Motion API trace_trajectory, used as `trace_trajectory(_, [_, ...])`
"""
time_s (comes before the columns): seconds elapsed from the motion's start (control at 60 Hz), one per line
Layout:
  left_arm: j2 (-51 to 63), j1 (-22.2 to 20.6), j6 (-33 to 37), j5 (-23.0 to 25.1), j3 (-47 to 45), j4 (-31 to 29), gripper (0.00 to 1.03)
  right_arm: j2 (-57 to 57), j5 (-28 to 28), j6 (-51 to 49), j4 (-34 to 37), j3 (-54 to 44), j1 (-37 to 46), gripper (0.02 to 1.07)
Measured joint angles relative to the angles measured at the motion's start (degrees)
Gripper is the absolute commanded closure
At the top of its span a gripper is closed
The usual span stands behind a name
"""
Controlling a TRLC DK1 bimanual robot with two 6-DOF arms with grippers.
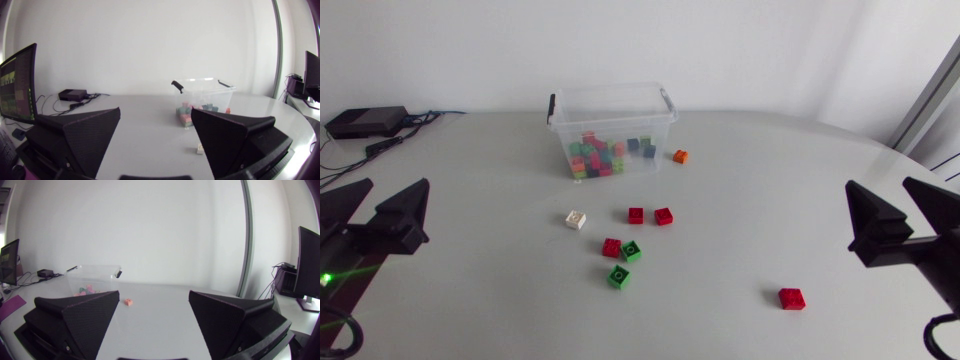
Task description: Place the duplo bricks in the container
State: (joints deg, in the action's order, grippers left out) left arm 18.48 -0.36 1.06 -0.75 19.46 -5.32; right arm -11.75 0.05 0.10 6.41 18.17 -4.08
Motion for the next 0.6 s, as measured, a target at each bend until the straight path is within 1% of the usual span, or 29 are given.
trace_trajectory(0.133, [11.74, -2.47, -0.02, -0.02, 8.74, -5.7, 0.06, -7.93, 0.22, 0.87, 2.71, 5.6, 0.0, 0.07])
trace_trajectory(0.183, [18.36, -3.54, -0.28, 0.0, 13.6, -8.02, 0.06, -12.17, 0.17, 1.29, 4.44, 8.5, 0.0, 0.07])
trace_trajectory(0.3, [27.5, -5.4, -1.14, -0.02, 19.3, -11.78, 0.06, -16.98, 0.17, 1.68, 7.26, 11.93, 0.0, 0.07])
trace_trajectory(0.45, [41.05, -8.15, -1.73, -1.07, 27.69, -20.09, 0.06, -21.46, 0.17, 2.08, 12.02, 15.43, 0.04, 0.07])
trace_trajectory(0.6, [52.19, -10.47, 0.04, -1.07, 34.51, -23.71, 0.06, -26.64, 0.13, 2.12, 16.61, 18.58, 0.22, 0.07])
